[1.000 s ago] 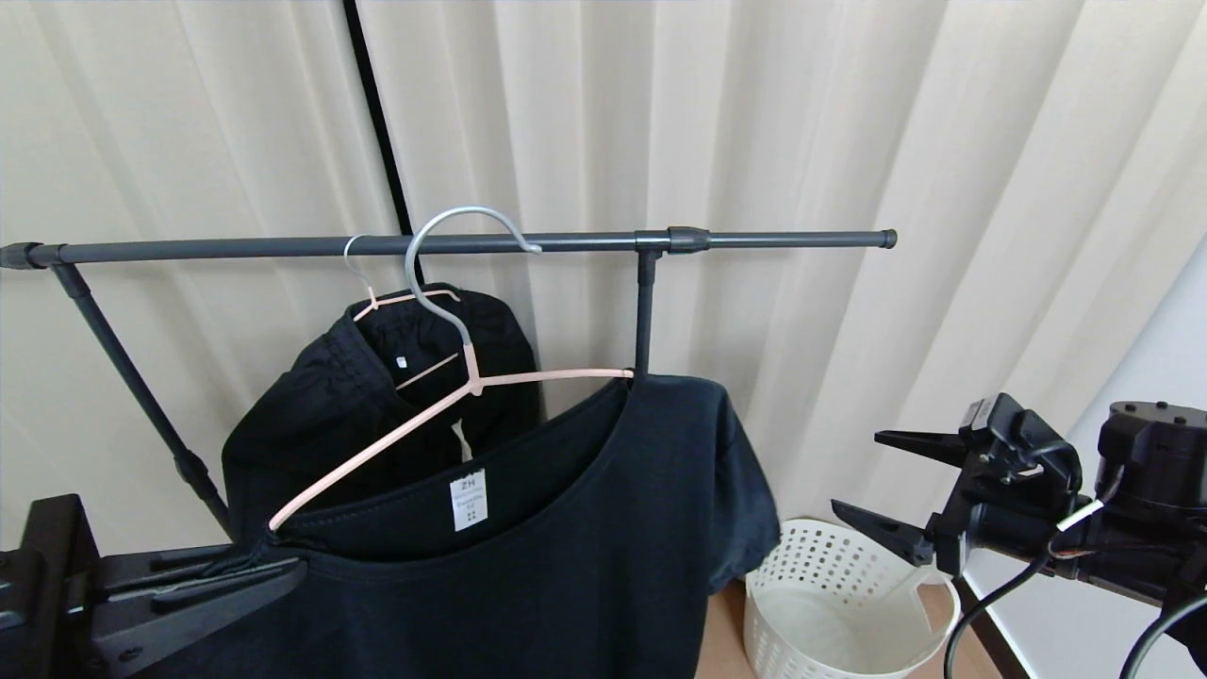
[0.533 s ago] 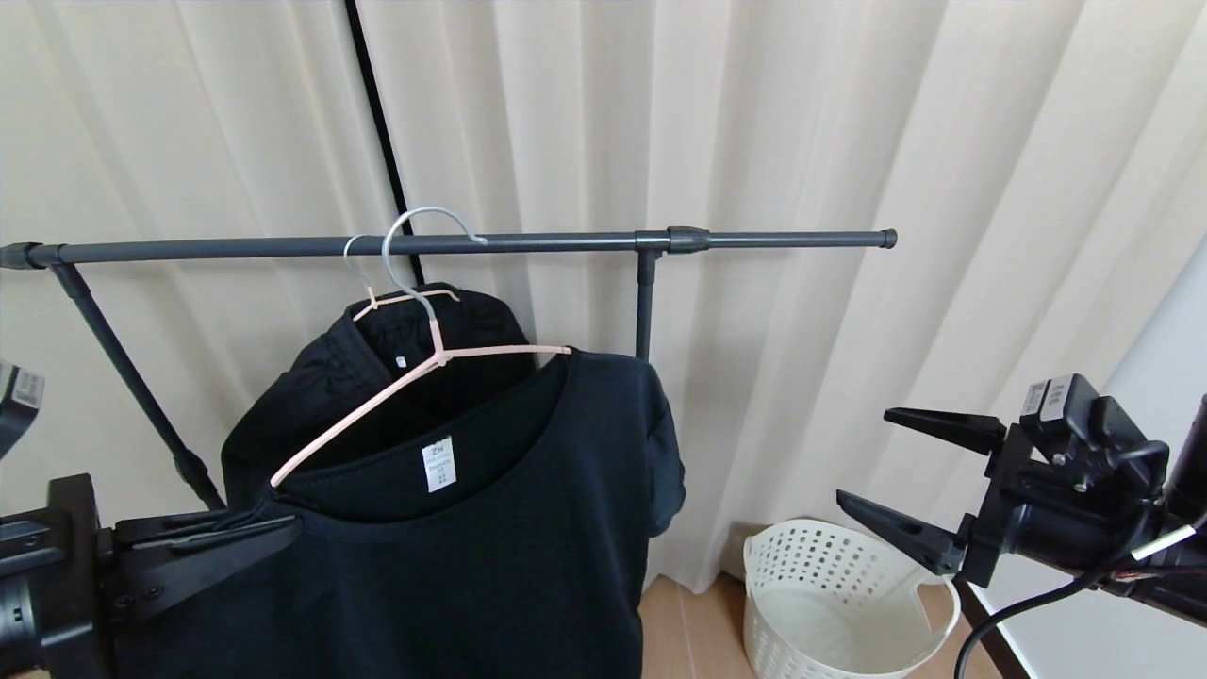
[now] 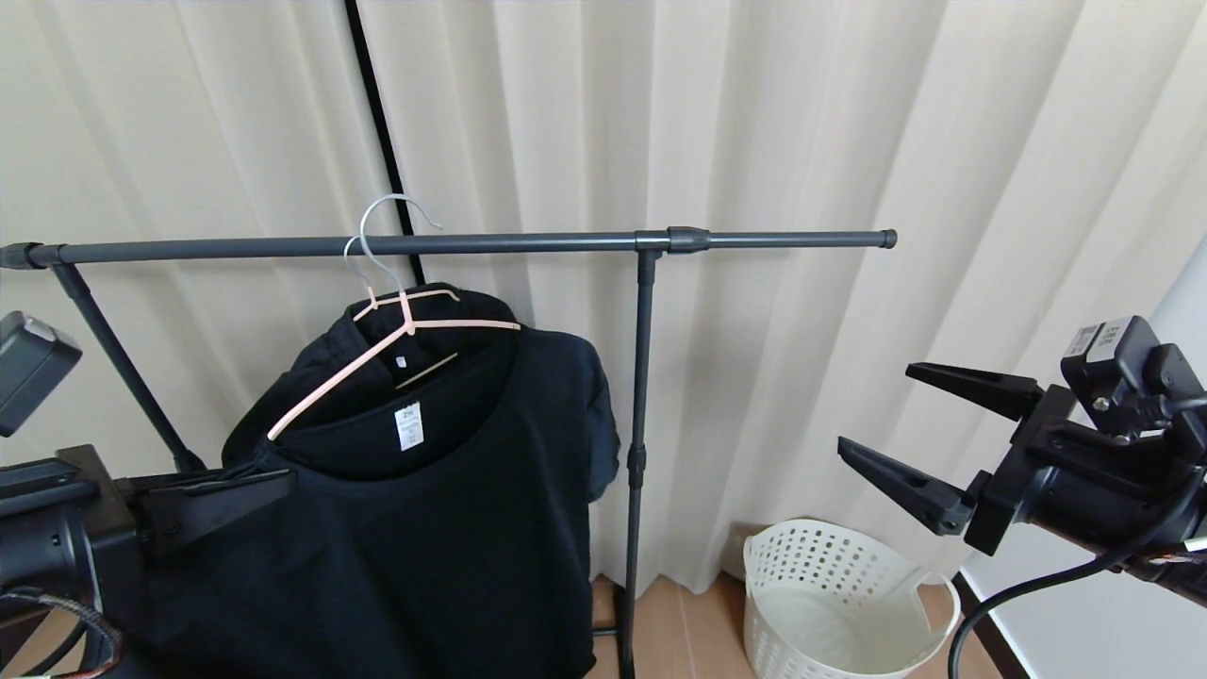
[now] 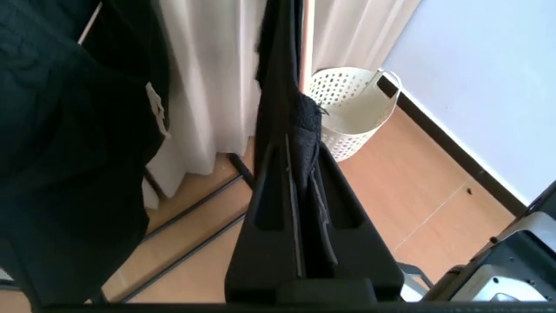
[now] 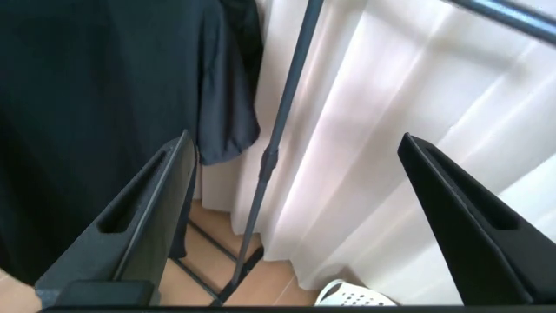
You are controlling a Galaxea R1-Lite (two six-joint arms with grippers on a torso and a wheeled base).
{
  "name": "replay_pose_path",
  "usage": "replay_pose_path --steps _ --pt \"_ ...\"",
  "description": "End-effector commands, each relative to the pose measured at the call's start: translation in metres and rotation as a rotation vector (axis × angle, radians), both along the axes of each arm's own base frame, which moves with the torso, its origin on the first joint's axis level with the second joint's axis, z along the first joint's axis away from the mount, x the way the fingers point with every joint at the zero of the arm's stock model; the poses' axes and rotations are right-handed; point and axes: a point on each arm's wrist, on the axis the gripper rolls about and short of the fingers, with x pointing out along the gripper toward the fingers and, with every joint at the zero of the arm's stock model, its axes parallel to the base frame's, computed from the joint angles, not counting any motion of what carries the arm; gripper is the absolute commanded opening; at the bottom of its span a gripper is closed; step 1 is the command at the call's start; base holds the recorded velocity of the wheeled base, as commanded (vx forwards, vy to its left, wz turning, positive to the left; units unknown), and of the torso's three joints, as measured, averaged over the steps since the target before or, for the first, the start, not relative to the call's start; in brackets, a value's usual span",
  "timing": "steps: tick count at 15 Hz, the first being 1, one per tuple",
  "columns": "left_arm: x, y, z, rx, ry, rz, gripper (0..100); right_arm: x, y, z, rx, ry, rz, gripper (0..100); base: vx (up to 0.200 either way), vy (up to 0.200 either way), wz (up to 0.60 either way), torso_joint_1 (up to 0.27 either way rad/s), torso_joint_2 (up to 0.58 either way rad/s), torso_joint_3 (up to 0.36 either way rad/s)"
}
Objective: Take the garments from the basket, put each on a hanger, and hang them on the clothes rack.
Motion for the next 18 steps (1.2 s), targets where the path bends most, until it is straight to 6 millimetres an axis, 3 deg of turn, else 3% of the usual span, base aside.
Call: replay_pose_path --steps 1,6,18 --pt "0.009 0.000 -0.001 -0.011 0.030 0.010 0 -0.001 0.000 0.002 0.003 -0.011 0.000 100 0.000 0.000 0.00 0.000 0.00 0.000" --pt "0.031 -0.001 0.004 -0.034 0.067 0.025 0 0.001 0.001 0.001 0.001 -0.005 -0.003 100 0.000 0.000 0.00 0.000 0.00 0.000" --pt "0.110 -0.009 0.004 -0.020 0.113 0.075 0 0.005 0.002 -0.005 -0.010 0.020 -0.006 100 0.000 0.000 0.00 0.000 0.00 0.000"
